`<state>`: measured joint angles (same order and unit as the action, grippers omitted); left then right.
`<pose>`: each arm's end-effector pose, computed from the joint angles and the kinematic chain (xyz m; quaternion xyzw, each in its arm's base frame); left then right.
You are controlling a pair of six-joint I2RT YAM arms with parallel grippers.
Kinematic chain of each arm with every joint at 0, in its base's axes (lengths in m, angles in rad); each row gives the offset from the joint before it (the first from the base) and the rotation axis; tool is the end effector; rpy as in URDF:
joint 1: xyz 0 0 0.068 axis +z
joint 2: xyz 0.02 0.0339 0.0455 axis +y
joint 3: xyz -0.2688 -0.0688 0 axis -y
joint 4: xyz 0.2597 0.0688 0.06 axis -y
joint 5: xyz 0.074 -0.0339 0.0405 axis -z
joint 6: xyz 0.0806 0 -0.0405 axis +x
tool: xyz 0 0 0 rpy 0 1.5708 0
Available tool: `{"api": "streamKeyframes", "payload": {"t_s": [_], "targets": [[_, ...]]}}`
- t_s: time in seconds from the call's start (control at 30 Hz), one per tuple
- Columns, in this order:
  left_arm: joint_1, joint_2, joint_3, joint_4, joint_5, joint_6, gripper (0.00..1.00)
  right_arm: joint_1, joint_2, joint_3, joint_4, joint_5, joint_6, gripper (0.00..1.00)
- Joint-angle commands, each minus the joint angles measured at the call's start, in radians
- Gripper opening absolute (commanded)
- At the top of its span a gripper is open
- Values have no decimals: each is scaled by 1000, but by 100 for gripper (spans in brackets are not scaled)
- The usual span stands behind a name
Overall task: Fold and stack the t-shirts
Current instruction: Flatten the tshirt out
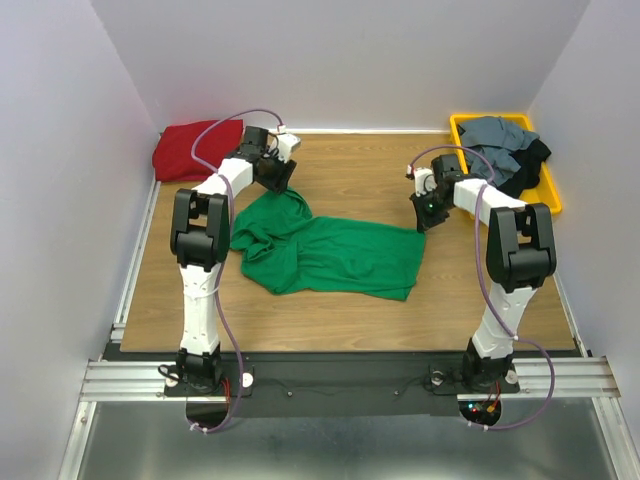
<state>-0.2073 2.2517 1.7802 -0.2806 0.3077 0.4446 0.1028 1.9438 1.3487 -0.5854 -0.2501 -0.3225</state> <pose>0.5410 -0.1387 0.1548 0.3481 0.8393 -0.0930 0.4072 0.4202 0.0634 0.1273 -0.2291 0.9463 0.1005 0.2047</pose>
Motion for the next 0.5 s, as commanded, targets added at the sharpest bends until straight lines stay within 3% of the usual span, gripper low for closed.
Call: {"api": "streamKeyframes", "payload": {"t_s": [0.0,0.1,0.27,0.47], "targets": [[-1,11,64,26,-25,-49,63,-9,32,32,-21,8,-7,1],[0,25,88,24,-16,-67,63,-11,37,35,-25,5,-7,1],[-3,43,111,11,11,-78,52,-11,43,38,-28,9,-7,1],[-4,69,114,-5,15,-93,52,-11,52,36,-30,8,-10,1]]}}
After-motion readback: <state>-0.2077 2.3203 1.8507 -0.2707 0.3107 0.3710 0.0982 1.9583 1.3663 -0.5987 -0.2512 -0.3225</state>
